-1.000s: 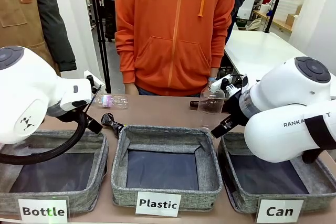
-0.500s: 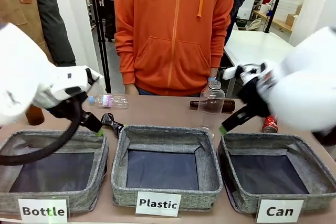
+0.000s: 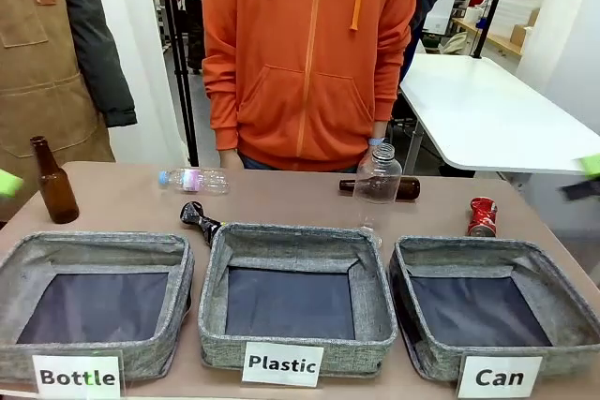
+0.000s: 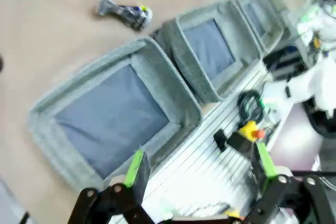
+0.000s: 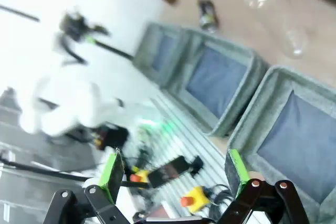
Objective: Sort the can waste into the basket.
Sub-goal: Pick up the can waste from the table and place it in the right Fabric basket.
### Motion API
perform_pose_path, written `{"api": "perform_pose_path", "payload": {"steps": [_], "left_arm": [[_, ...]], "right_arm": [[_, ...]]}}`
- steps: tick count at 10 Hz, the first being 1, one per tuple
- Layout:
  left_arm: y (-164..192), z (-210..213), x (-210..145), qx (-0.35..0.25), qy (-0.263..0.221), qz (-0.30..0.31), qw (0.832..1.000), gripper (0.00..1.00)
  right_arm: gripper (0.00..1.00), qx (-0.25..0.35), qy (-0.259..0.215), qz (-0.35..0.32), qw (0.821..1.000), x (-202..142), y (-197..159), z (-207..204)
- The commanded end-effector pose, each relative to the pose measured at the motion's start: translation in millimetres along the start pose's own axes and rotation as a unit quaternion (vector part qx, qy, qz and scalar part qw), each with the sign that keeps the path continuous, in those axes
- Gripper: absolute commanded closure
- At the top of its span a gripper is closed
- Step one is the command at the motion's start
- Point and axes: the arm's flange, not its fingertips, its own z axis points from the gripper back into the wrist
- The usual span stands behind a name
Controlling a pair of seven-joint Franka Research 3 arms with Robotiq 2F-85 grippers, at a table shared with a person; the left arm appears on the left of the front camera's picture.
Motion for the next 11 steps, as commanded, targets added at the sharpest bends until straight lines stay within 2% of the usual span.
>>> {"api": "perform_pose_path", "payload": {"steps": [1, 2, 4, 5, 6, 7, 11], "left_arm": [[35, 24, -20, -0.039, -0.126, 0.078, 0.988, 0.0], [39, 23, -25, -0.062, -0.19, 0.108, 0.974, 0.0], [51, 14, -58, -0.067, -0.325, 0.148, 0.931, 0.0], [58, 4, -51, -0.056, -0.343, 0.159, 0.924, 0.0], [55, -9, -46, -0.031, -0.331, 0.192, 0.923, 0.0], [80, 88, -25, -0.072, -0.312, 0.185, 0.929, 0.0], [80, 88, -25, -0.072, -0.312, 0.185, 0.929, 0.0]], "right_arm": [[0.0, 0.076, -0.105, -0.083, 0.988, -19, -51, 51], [0.0, 0.092, -0.152, -0.095, 0.979, -35, -61, 68], [0.0, 0.11, -0.215, -0.143, 0.96, -56, -85, 95], [0.0, 0.104, -0.238, -0.161, 0.952, -55, -92, 95], [0.0, 0.079, -0.249, -0.163, 0.952, -47, -94, 91], [0.0, 0.105, -0.224, -0.165, 0.955, -71, -95, 104], [0.0, 0.105, -0.224, -0.165, 0.955, -71, -95, 104]]}}
